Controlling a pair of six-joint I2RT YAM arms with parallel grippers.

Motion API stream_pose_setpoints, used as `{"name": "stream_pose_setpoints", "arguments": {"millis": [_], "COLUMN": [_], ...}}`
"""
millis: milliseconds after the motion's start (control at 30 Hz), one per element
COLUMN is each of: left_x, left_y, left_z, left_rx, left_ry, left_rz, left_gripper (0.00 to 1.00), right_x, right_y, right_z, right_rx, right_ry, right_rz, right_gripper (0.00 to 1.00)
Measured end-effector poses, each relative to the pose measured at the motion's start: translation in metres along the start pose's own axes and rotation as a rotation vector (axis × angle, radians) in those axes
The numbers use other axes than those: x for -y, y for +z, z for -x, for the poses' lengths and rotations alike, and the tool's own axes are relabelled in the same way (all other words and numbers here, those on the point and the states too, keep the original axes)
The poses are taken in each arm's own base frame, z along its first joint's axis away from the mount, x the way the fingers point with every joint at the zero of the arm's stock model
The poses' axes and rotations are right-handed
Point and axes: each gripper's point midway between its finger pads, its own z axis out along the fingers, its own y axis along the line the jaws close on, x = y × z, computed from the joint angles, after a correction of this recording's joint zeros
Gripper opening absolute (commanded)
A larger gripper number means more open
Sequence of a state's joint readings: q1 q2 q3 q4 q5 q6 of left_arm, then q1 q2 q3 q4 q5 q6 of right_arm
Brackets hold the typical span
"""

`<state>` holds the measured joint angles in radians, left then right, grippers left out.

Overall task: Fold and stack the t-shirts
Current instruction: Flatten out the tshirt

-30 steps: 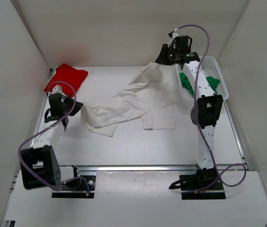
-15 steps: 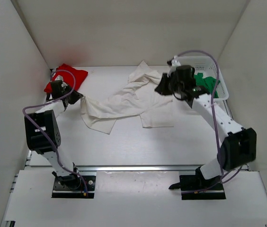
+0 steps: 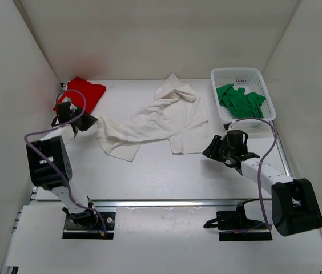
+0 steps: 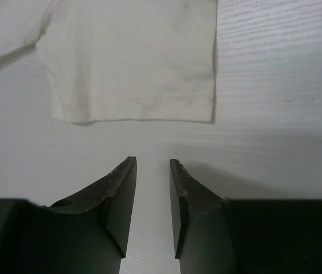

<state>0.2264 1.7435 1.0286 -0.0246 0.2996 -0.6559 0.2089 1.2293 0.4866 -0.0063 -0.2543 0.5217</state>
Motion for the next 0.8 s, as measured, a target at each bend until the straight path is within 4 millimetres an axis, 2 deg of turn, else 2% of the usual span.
{"name": "stream_pose_setpoints", "arguments": {"millis": [100,200,267,333,367,500,667,800], "left_x": [-0.006,-0.013,-0.022,-0.036,-0.042,-0.06,-0.063,-0.059], "left_y": [-0.028,-0.042,-0.041,-0.036,-0.034,-0.031,-0.03,-0.025], "left_z": [-0.007,-0.017,-0.028,-0.042,-0.048,-0.066,-0.067,-0.061], "left_rx": [0.053,0.092,0.085,0.061,0.047,0.022,0.044,0.07], "left_ry": [-0.012,-0.036,-0.065,-0.101,-0.12,-0.175,-0.211,-0.235], "left_rz": [0.023,0.036,0.051,0.074,0.086,0.125,0.118,0.091], "left_gripper": [0.22,0.2,0.23,0.31,0.31,0.4,0.42,0.38], "right_x": [-0.004,-0.01,-0.018,-0.026,-0.028,-0.03,-0.034,-0.038], "right_y": [-0.003,-0.002,-0.002,-0.001,-0.001,-0.002,-0.001,-0.001], "right_z": [0.002,-0.002,-0.005,-0.007,-0.008,-0.011,-0.013,-0.014], "right_rx": [0.047,0.048,0.043,0.04,0.039,0.039,0.033,0.029], "right_ry": [-0.001,-0.009,-0.028,-0.044,-0.05,-0.058,-0.065,-0.071], "right_rz": [0.036,0.057,0.081,0.103,0.111,0.125,0.143,0.159], "right_gripper": [0.28,0.28,0.28,0.28,0.28,0.29,0.28,0.28]}}
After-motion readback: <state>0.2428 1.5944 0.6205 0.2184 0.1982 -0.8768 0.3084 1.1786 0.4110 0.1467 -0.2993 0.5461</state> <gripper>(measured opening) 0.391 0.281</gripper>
